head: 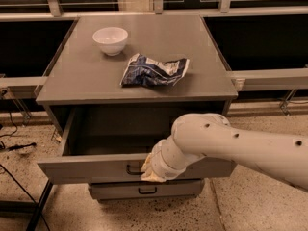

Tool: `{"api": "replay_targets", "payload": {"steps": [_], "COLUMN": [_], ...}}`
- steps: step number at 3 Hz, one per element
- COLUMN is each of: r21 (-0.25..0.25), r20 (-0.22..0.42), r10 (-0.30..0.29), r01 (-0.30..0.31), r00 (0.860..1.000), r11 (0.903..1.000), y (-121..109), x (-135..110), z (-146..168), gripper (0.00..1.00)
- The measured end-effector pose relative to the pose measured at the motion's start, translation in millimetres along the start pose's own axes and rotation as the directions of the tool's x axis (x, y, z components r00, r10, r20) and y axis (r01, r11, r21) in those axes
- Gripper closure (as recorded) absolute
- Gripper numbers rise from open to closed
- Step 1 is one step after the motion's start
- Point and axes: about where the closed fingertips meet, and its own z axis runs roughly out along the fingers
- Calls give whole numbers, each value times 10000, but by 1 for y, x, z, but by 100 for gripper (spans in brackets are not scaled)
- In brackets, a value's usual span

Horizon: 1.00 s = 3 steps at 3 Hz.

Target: Open top drawer

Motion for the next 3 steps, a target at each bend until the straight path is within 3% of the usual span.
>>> {"api": "replay_targets", "payload": {"steps": [1,2,3], "r21": [0,0,0], "r20": [0,0,0], "r10": [0,-1,-1], "r01": [0,1,1], "r00": [10000,10000,10000], "r11": [10000,10000,10000], "y": [0,0,0], "x": [0,0,0], "z": [0,0,0], "gripper": [84,53,30]}}
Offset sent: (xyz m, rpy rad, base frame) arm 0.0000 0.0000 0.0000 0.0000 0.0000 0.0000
